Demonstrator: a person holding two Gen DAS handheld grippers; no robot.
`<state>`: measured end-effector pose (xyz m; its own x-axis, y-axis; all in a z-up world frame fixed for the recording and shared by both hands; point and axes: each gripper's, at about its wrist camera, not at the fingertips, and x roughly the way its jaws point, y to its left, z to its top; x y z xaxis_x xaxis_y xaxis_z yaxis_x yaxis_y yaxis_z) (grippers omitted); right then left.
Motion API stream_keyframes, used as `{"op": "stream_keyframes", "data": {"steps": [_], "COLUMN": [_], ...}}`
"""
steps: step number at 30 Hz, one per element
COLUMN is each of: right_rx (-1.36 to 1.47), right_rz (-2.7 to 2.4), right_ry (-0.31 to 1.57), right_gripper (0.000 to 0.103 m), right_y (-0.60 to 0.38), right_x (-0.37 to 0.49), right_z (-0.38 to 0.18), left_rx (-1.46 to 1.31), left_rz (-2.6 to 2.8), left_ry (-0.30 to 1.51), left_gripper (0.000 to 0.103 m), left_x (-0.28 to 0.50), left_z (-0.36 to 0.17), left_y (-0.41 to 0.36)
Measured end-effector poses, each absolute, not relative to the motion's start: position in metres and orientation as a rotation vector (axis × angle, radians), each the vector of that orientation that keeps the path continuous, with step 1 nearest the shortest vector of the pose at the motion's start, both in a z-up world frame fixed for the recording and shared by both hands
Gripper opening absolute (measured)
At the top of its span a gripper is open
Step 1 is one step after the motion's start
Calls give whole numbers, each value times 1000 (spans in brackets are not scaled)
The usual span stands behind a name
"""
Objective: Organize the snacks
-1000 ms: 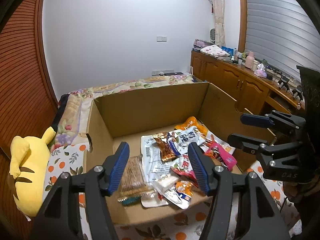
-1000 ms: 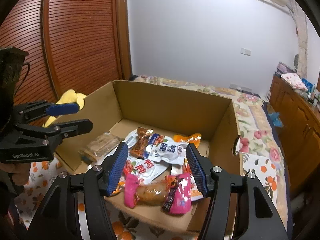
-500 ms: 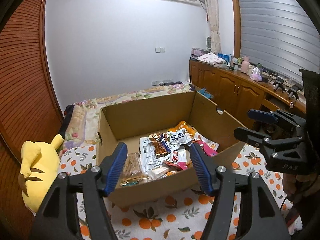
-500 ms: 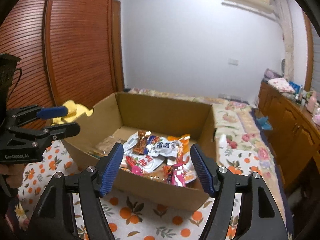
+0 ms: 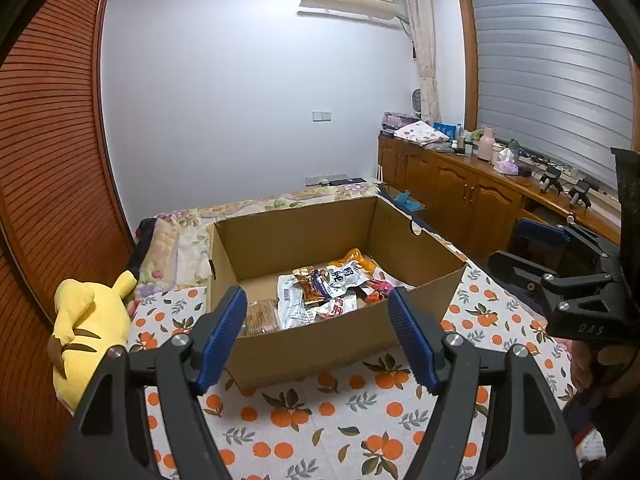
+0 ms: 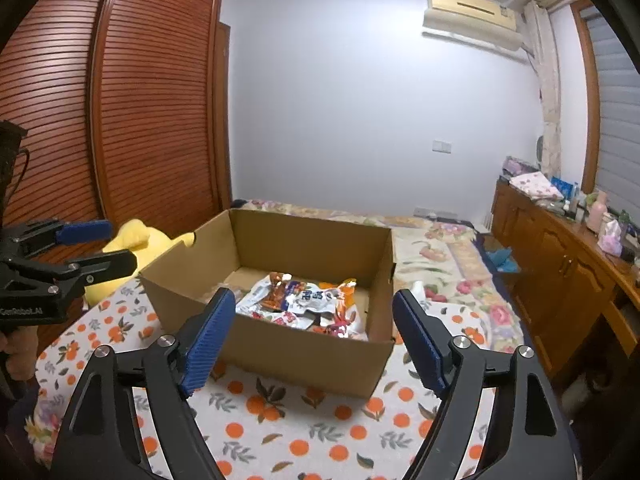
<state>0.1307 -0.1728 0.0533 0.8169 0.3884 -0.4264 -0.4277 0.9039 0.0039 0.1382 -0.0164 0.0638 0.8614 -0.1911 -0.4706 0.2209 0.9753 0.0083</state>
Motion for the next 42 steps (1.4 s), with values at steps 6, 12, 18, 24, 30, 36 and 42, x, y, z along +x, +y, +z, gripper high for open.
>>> {"op": "stream_keyframes", "data": {"steps": [6, 12, 18, 24, 30, 36, 42], "right_rx": [-67, -36, -28, -20, -6, 5, 2], "right_rz": [423, 413, 380, 369, 345, 321, 289], "right_ry": [433, 425, 415, 405, 394, 382, 370], "right_gripper": [90, 95, 103, 103, 103, 103, 103], "right_y": [-183, -191, -196, -197, -197, -200, -201], "right_x": [121, 113, 109, 103, 95, 85, 72], "right_z": [55, 57, 59, 60, 59, 56, 51], "left_rx": [79, 65, 69, 67, 44, 22, 8], "left_rz": [-208, -221, -192, -163, -150, -135, -129], "left_ry": [451, 453, 426, 394, 373, 388, 402], "left_gripper": [88, 100, 103, 103, 103, 103, 103], "left_x": [125, 116, 106, 95, 82, 78, 77], "left_z": [72, 80, 83, 82, 75, 63, 52], "left_y": [-20, -21, -22, -23, -22, -22, -23]}}
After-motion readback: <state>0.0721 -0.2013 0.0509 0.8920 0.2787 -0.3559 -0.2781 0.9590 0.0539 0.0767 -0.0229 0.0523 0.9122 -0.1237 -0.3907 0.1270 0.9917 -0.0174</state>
